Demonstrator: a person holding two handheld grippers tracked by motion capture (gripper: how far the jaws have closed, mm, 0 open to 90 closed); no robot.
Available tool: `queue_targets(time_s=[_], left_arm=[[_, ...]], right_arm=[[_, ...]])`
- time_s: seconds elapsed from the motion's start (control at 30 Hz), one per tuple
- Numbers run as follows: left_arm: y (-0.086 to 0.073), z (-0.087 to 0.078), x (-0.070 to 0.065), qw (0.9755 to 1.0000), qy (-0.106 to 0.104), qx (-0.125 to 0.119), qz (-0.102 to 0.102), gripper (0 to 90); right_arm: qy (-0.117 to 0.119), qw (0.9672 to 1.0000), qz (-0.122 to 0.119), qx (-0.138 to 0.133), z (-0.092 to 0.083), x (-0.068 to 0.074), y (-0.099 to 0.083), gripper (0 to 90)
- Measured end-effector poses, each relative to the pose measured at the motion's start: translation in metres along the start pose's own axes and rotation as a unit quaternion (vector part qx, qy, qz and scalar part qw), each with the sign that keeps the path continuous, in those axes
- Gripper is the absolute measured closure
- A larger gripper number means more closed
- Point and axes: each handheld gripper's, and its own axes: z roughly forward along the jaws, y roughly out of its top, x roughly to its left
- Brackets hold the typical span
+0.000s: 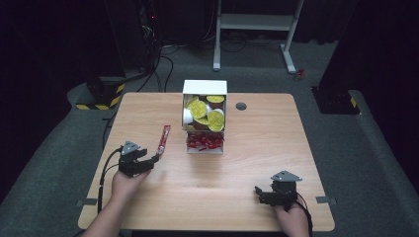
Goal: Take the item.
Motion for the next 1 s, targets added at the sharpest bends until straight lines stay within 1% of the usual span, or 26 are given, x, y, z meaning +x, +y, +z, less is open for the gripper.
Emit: queue_targets(time_s=[0.1, 0.13, 0.2, 0.3, 0.43, 0.47, 0.53, 0.57, 0.6, 0.63, 0.67, 0.73, 0.77, 0.87, 0.93, 1.0], left_arm=[[-0.005, -0.006, -0.001, 1.0, -0.004, -0.001, 0.001, 38.1], [-0.007, -0.007, -0.001, 1.0, -0.007, 0.001, 0.004, 38.2], [-0.011, -0.01, -0.001, 0.9999, -0.011, 0.004, 0.004, 38.2], [-0.022, -0.016, -0.001, 0.9999, -0.015, 0.008, 0.003, 37.9], [-0.033, -0.022, -0.001, 0.9996, -0.016, 0.02, 0.016, 37.1], [-0.038, -0.024, -0.001, 0.9995, -0.022, 0.021, 0.009, 37.1], [-0.044, -0.027, -0.002, 0.9993, -0.025, 0.025, 0.012, 37.1], [-0.048, -0.03, -0.004, 0.999, -0.025, 0.032, 0.018, 37.0], [-0.051, -0.031, -0.005, 0.999, -0.026, 0.033, 0.015, 36.8], [-0.054, -0.032, -0.006, 0.9988, -0.027, 0.037, 0.018, 36.7], [-0.059, -0.033, -0.008, 0.9986, -0.026, 0.041, 0.02, 36.6], [-0.067, -0.035, -0.011, 0.9974, -0.017, 0.052, 0.047, 35.5], [-0.07, -0.035, -0.013, 0.9973, -0.009, 0.048, 0.055, 34.9], [-0.072, -0.036, -0.019, 0.9965, 0.01, 0.046, 0.069, 31.9], [-0.071, -0.033, -0.021, 0.9953, 0.017, 0.05, 0.081, 26.7], [-0.069, -0.03, -0.021, 0.996, 0.015, 0.057, 0.067, 21.0]], right_arm=[[0.0, 1.0, 0.0, 0.0, 0.0, 0.0, 0.0, 8.1], [0.0, 1.0, 0.001, 0.0, 0.0, 0.0, 0.0, 8.1], [0.0, 1.0, 0.001, 0.0, 0.0, 0.0, 0.0, 8.2], [0.0, 1.0, 0.002, 0.001, 0.0, 0.0, 0.0, 8.1], [0.0, 1.0, 0.002, 0.001, 0.0, 0.0, 0.0, 8.1], [0.0, 1.0, 0.001, 0.001, 0.0, 0.0, 0.0, 8.1], [-0.001, 1.0, 0.002, 0.001, 0.0, 0.001, 0.0, 8.1], [-0.001, 1.0, 0.002, 0.001, 0.0, 0.001, 0.0, 8.1], [-0.001, 1.0, 0.002, 0.001, 0.0, 0.001, 0.0, 8.1], [-0.001, 1.0, 0.002, 0.001, 0.0, 0.001, 0.0, 8.1], [-0.001, 1.0, 0.002, 0.001, 0.0, 0.001, 0.0, 8.1], [-0.001, 1.0, 0.002, 0.001, 0.0, 0.001, 0.0, 8.1], [-0.001, 1.0, 0.002, 0.001, 0.0, 0.001, 0.0, 8.1], [-0.001, 1.0, 0.003, 0.001, 0.0, 0.001, 0.0, 8.1], [-0.001, 1.0, 0.003, 0.002, -0.001, 0.001, 0.0, 8.1], [-0.001, 1.0, 0.003, 0.001, 0.0, 0.001, 0.0, 8.1]])
